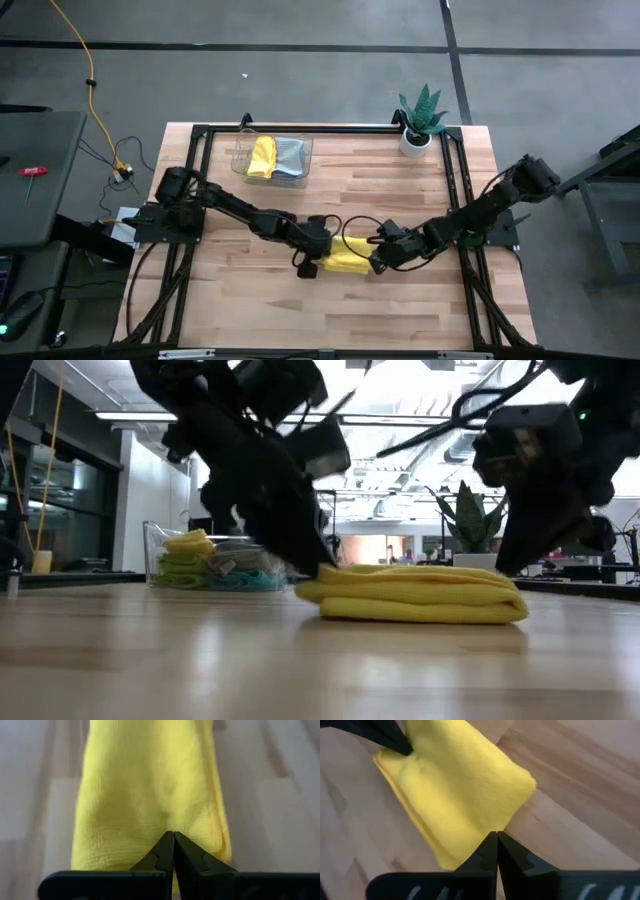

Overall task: Fold microfiber towels
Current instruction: Fold the yellow towel, then put the yellow towel into the transparent bin

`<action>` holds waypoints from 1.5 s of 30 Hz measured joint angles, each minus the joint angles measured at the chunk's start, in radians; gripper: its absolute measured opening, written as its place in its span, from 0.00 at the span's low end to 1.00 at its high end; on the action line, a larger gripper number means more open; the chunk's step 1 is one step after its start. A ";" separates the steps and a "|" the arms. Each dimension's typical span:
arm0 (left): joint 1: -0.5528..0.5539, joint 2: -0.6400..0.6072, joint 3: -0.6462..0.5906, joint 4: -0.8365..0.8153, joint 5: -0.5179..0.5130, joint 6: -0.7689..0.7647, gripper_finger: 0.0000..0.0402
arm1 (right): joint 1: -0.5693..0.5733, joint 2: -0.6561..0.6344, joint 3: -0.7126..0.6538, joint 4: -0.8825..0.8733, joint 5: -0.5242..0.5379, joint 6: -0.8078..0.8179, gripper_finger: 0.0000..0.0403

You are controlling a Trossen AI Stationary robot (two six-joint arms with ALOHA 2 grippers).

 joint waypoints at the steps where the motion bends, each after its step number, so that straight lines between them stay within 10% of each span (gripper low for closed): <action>1: 0.001 -0.015 0.000 -0.006 -0.001 0.009 0.00 | 0.001 -0.022 0.000 -0.019 0.000 0.000 0.00; 13: 0.016 -0.317 -0.015 -0.247 -0.006 0.083 0.00 | -0.039 -0.268 0.000 -0.173 -0.031 -0.035 0.00; 19: 0.034 -0.533 -0.164 -0.062 -0.007 -0.097 0.00 | -0.194 -0.266 0.001 -0.015 -0.231 -0.263 0.16; 29: -0.051 -0.834 -0.417 0.130 -0.259 -0.384 0.00 | -0.408 -0.059 0.014 0.089 -0.544 -0.707 0.63; 45: -0.203 -0.868 -0.426 0.153 -0.515 -0.508 0.00 | -0.426 0.244 0.127 0.091 -0.547 -1.059 0.67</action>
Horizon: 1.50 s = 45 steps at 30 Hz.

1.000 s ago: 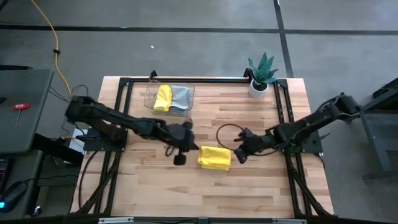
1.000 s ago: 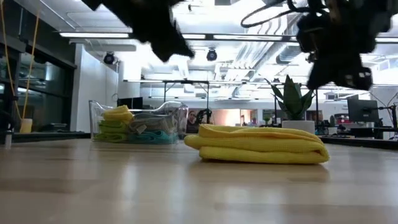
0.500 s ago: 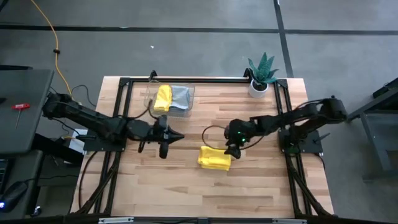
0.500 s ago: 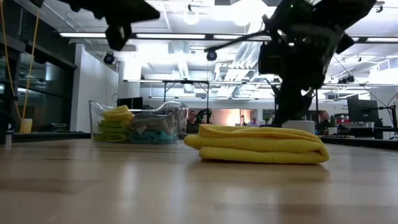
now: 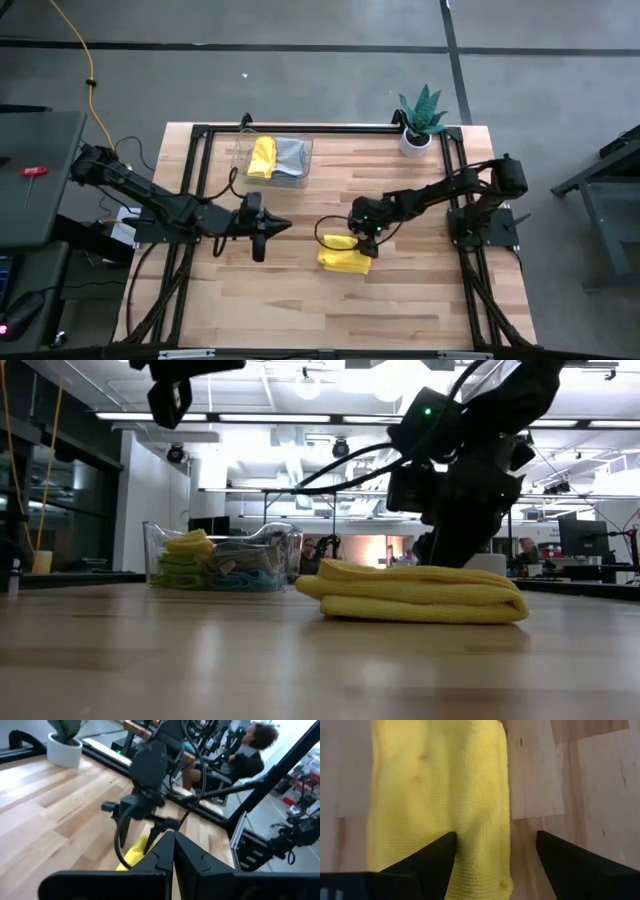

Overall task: Fold microfiber towels
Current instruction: Put the yellow towel into the transparent bin

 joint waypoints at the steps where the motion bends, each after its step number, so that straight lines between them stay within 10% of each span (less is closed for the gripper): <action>1: -0.008 0.000 0.001 0.003 -0.011 -0.003 0.00 | 0.009 0.001 -0.002 0.000 0.023 -0.007 0.66; 17: -0.038 -0.347 0.032 -0.003 -0.160 0.198 0.00 | 0.130 0.029 -0.005 -0.027 0.182 0.091 0.03; 30: -0.037 -0.557 0.032 -0.020 -0.285 0.336 0.00 | 0.077 -0.104 -0.014 0.094 -0.079 0.392 0.00; 45: -0.037 -0.648 0.032 -0.025 -0.281 0.385 0.00 | -0.016 -0.166 0.049 0.401 -0.070 0.651 0.00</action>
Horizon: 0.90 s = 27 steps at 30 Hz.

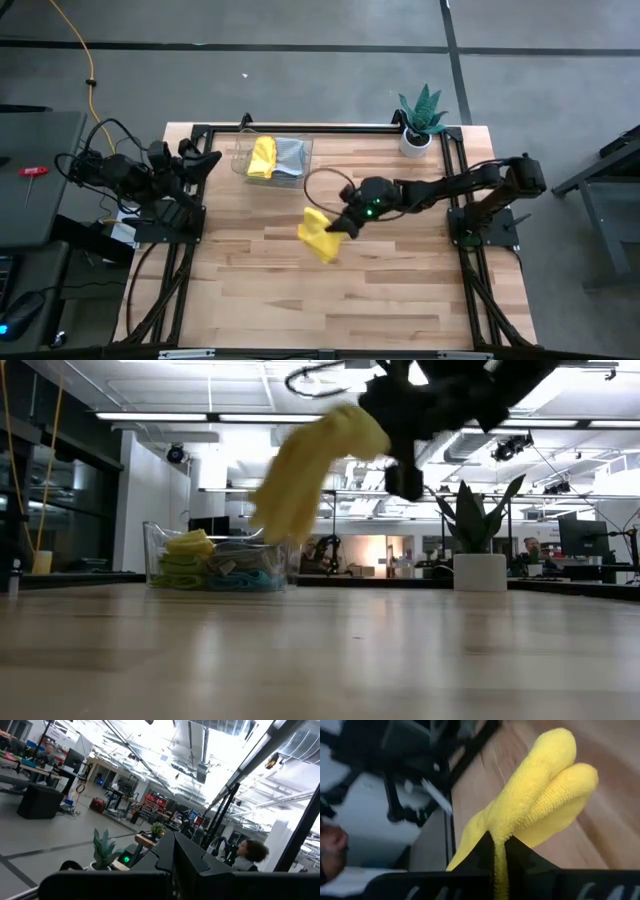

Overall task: Fold microfiber towels
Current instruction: Put the yellow towel into the transparent bin

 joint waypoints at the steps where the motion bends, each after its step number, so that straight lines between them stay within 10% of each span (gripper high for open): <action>1: 0.000 0.000 0.000 0.000 0.000 0.005 0.00 | -0.006 0.000 0.020 0.000 0.013 0.006 0.00; 27: 0.000 0.000 0.000 0.013 0.004 -0.001 0.00 | -0.264 0.540 0.823 -0.009 0.621 0.148 0.00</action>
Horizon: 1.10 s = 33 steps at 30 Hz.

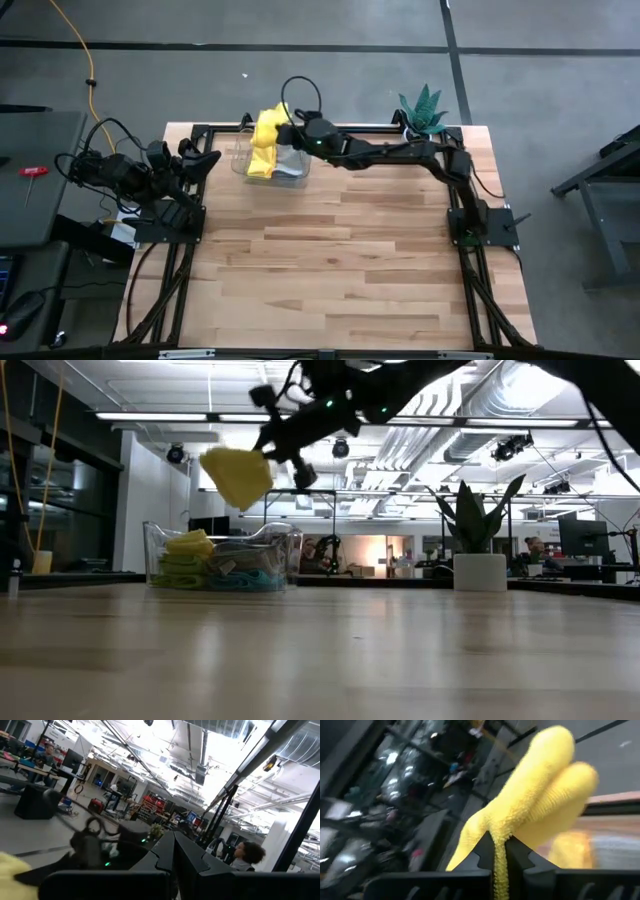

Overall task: Fold microfiber towels
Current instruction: Put the yellow towel into the transparent bin

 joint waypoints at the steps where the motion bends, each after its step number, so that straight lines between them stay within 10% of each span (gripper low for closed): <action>1: 0.000 0.000 0.000 -0.001 0.000 0.000 0.00 | -0.002 0.020 0.018 -0.015 0.029 -0.008 0.00; 11: 0.000 0.000 0.000 -0.005 0.000 0.000 0.00 | -0.014 0.180 0.067 -0.045 0.016 0.075 0.00; 33: 0.000 0.000 0.000 -0.009 0.000 0.000 0.00 | -0.035 0.050 0.067 -0.479 0.008 -0.119 0.00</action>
